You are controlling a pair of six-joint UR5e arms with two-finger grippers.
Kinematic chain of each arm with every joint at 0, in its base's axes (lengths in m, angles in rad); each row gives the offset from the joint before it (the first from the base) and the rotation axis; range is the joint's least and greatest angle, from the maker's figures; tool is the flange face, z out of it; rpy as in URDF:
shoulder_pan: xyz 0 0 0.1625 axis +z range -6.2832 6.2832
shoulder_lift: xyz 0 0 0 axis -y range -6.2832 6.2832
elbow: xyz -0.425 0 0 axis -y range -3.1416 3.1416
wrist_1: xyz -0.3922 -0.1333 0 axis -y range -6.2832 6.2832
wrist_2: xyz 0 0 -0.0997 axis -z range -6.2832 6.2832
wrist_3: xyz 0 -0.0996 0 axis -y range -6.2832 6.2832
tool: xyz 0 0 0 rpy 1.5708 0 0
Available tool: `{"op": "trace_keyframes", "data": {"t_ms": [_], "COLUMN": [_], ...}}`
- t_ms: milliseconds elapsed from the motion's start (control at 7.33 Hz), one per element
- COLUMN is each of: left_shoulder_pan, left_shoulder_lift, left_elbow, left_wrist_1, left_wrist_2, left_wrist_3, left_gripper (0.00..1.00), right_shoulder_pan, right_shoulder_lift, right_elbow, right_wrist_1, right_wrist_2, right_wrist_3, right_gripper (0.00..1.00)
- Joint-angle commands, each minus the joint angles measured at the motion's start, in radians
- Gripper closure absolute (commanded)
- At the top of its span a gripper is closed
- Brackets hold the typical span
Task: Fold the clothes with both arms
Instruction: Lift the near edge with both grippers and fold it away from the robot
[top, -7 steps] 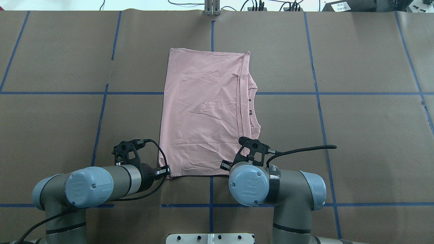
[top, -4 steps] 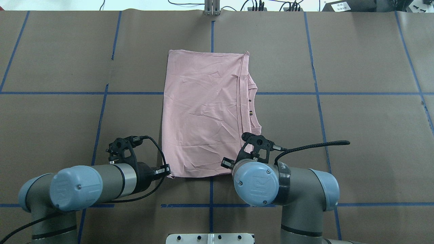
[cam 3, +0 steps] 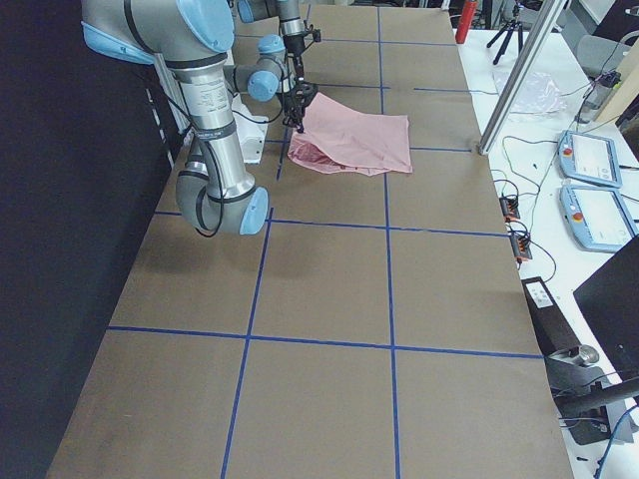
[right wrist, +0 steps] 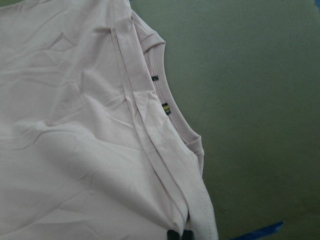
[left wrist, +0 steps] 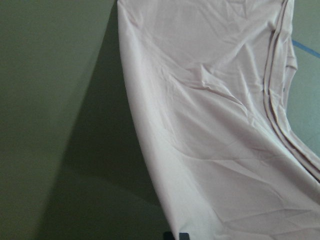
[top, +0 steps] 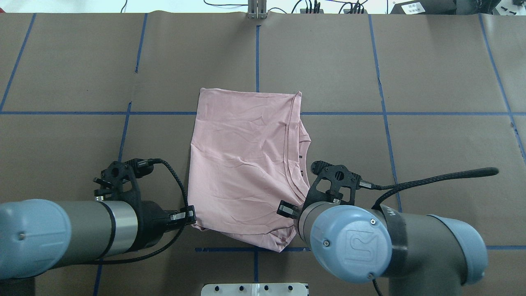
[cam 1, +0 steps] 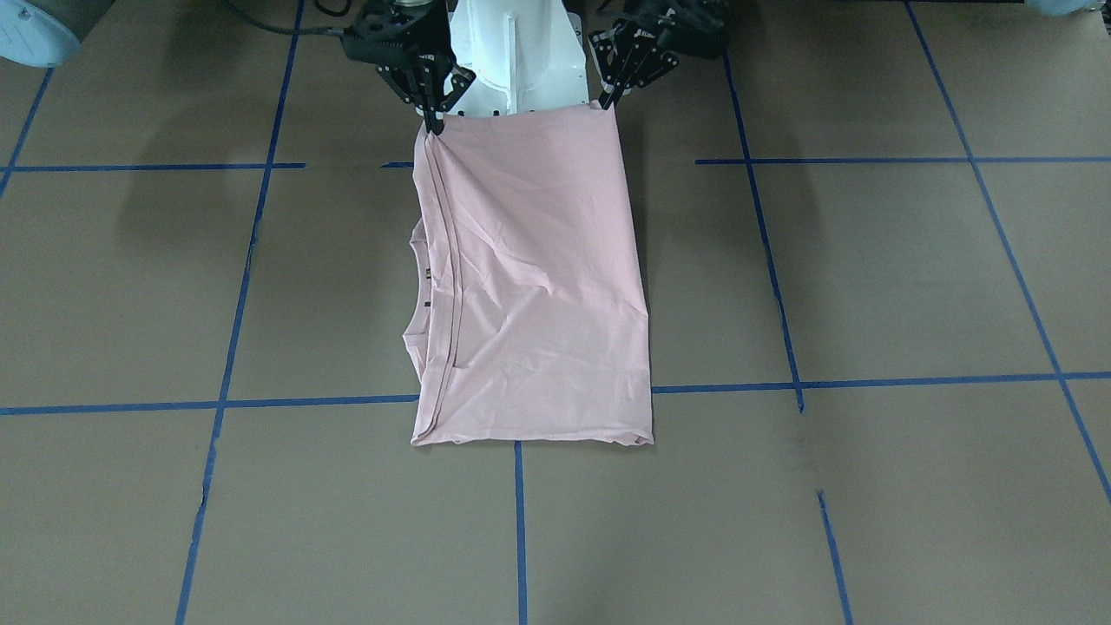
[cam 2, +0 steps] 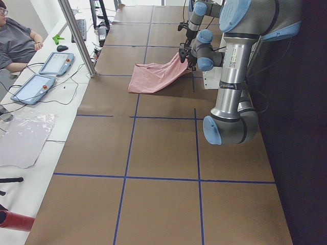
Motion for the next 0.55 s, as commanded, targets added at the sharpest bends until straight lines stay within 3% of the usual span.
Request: {"op": "trace_keyframes", "data": {"t_ms": [0,409], "left_shoulder_pan": [0.002,-0.057], "left_shoulder_lift": [-0.085,-0.165], "left_elbow": [-0.079,0.025], "left_wrist_1": [0.175,0.205], "left_wrist_2": [-0.022,-0.022], "left_wrist_3": [0.001,0.078], "left_gripper": [1.00,1.00], "right_shoulder_pan": [-0.015,0.011], "right_shoulder_lift": [0.007,0.028], "right_elbow": [0.059,0.010], "right_wrist_1": [-0.059,-0.050], "right_wrist_2": [0.003,-0.002], "right_wrist_3": [0.001,-0.020], "right_gripper": [1.00,1.00]}}
